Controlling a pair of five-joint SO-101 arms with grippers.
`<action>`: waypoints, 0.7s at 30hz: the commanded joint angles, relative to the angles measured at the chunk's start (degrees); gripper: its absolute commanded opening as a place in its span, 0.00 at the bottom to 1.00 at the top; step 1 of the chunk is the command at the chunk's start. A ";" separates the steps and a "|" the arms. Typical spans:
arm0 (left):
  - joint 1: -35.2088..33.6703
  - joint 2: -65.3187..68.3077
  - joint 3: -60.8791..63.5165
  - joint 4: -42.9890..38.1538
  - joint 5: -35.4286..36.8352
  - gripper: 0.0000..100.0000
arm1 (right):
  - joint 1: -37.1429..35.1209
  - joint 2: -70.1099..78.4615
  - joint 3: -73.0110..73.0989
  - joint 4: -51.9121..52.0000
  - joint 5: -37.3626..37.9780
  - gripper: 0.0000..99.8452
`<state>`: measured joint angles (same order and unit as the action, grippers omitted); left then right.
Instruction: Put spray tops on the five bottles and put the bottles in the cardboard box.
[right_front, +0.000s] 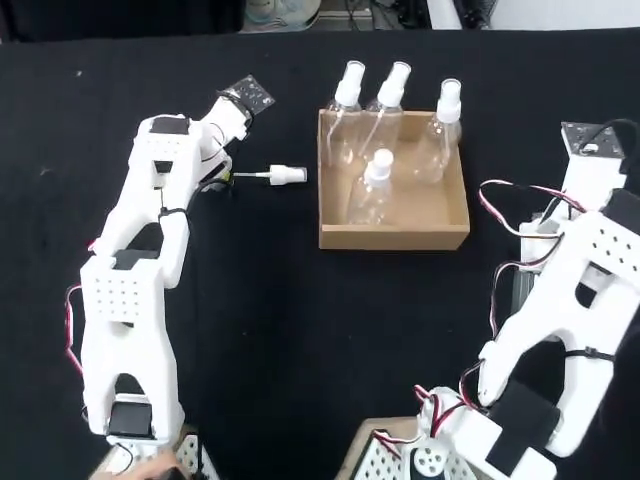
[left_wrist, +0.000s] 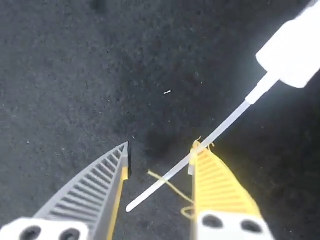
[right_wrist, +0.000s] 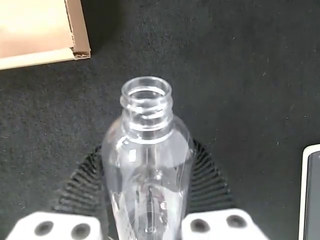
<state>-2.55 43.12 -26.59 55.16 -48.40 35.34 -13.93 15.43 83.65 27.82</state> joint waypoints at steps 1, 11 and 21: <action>-1.45 1.05 -2.51 2.46 -0.44 0.15 | -0.88 -3.30 -0.04 -1.05 -0.09 0.01; -1.54 -1.85 -2.59 11.87 -1.85 0.03 | -0.62 -3.30 -0.04 -1.14 -0.09 0.01; -5.58 -7.30 -2.59 19.25 -7.91 0.03 | -0.97 -3.30 -0.04 -1.14 -0.09 0.01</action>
<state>-4.75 41.19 -27.56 69.23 -52.18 35.34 -13.93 15.43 83.56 27.82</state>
